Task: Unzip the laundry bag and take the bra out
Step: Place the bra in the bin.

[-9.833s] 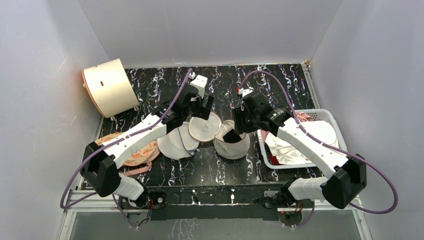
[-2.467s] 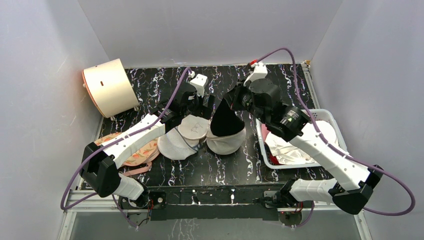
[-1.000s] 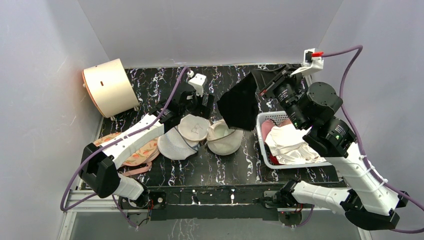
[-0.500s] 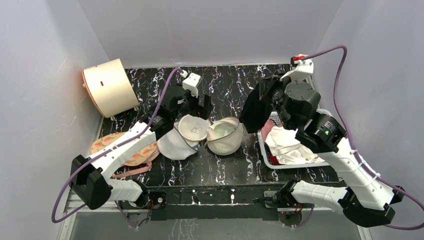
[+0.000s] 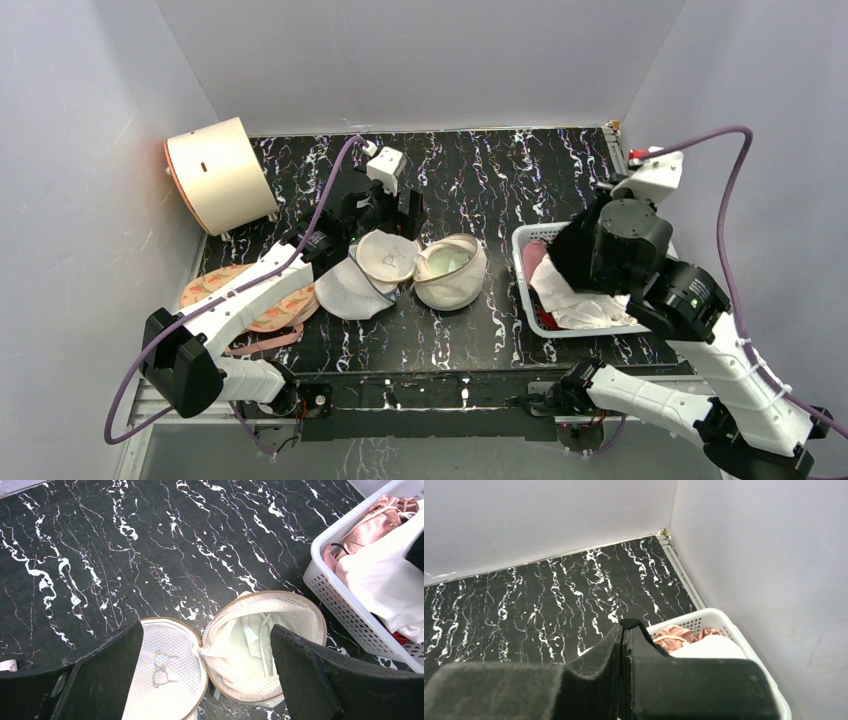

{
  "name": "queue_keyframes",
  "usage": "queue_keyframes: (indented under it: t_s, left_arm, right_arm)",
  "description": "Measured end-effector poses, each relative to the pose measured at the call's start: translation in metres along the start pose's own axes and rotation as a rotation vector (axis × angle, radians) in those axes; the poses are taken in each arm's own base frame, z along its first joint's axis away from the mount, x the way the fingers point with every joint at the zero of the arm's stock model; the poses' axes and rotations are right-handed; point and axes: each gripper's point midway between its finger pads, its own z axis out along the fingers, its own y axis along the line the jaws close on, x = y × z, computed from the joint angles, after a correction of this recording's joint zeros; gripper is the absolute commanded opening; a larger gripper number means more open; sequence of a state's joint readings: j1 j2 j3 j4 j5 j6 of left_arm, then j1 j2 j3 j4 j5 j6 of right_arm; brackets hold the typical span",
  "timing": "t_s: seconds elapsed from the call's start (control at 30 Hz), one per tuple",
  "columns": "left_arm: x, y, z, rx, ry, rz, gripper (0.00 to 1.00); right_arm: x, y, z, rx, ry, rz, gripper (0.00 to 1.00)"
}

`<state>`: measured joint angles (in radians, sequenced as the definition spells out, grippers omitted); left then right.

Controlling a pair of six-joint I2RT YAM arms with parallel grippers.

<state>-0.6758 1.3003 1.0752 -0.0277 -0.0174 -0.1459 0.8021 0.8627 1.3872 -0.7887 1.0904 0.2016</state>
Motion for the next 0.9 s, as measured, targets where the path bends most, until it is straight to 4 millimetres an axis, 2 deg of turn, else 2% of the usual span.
queue_keyframes:
  t_s: [0.1, 0.2, 0.37, 0.47, 0.53, 0.57, 0.6, 0.77, 0.9]
  left_arm:
    - [0.000, 0.000, 0.000, 0.002, 0.000, 0.000, 0.98]
    - [0.000, 0.000, 0.000, 0.002, 0.000, 0.000, 0.98]
    - [0.003, 0.000, 0.003, 0.000, 0.011, 0.001, 0.98]
    - [0.008, 0.001, 0.006, -0.003, 0.025, 0.001, 0.98]
    - [0.010, 0.001, 0.007, -0.005, 0.031, 0.002, 0.98]
    - [0.011, 0.002, 0.008, -0.005, 0.035, 0.002, 0.98]
    - [0.012, 0.002, 0.009, -0.006, 0.038, 0.004, 0.98]
    - [0.014, 0.002, 0.009, -0.007, 0.044, 0.005, 0.98]
    - [0.014, 0.002, 0.009, -0.007, 0.045, 0.005, 0.98]
  right_arm:
    - [0.018, -0.009, -0.002, 0.016, 0.009, -0.011, 0.00]
    - [0.050, -0.001, 0.004, 0.017, 0.044, -0.034, 0.00]
    - [0.130, 0.039, 0.028, 0.019, 0.160, -0.120, 0.00]
    - [0.176, 0.048, 0.044, 0.043, 0.247, -0.161, 0.00]
    - [0.191, 0.040, 0.055, 0.072, 0.291, -0.131, 0.00]
    - [0.197, 0.023, 0.070, 0.116, 0.321, -0.057, 0.00]
    - [0.197, 0.021, 0.071, 0.122, 0.321, -0.051, 0.00]
    - [0.197, -0.035, 0.097, 0.211, 0.336, 0.170, 0.00]
    - [0.209, -0.045, 0.104, 0.200, 0.373, 0.259, 0.00]
